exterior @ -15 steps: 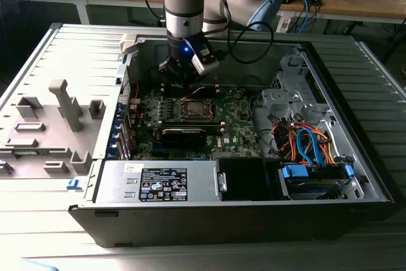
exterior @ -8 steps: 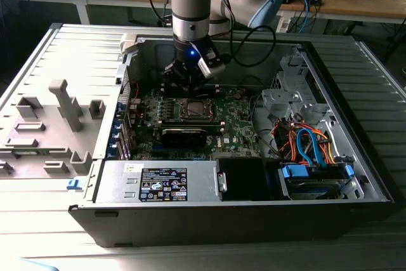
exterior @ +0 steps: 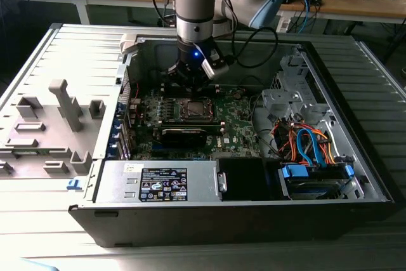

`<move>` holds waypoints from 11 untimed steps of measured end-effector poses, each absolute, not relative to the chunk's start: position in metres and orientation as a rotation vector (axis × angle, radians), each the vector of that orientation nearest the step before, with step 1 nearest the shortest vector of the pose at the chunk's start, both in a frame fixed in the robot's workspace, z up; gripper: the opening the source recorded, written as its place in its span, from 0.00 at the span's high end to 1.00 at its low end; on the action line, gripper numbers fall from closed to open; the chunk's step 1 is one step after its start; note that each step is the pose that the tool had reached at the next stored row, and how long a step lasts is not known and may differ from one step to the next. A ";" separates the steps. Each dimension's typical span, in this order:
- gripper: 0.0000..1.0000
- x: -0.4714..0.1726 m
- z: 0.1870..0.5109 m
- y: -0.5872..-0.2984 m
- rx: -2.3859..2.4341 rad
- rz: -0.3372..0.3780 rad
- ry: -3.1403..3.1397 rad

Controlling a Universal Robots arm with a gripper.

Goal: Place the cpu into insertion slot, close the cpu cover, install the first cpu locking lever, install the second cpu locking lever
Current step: 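Install the first cpu locking lever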

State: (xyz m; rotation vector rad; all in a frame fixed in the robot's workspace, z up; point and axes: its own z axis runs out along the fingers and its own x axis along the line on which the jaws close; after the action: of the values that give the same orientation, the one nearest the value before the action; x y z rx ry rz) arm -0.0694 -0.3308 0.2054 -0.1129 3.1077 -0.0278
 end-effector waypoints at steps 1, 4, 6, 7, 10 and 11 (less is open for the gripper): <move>0.89 -0.069 0.205 -0.331 -0.113 -0.028 3.108; 0.89 -0.067 0.205 -0.331 -0.113 -0.028 3.108; 0.89 -0.065 0.204 -0.331 -0.113 -0.028 3.108; 0.89 -0.063 0.204 -0.331 -0.113 -0.028 3.108; 0.89 -0.059 0.204 -0.331 -0.113 -0.028 3.108; 0.89 -0.058 0.204 -0.331 -0.113 -0.028 3.108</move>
State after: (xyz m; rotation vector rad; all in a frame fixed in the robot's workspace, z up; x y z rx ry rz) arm -0.0578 -0.3308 0.2038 -0.1129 3.1076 -0.0278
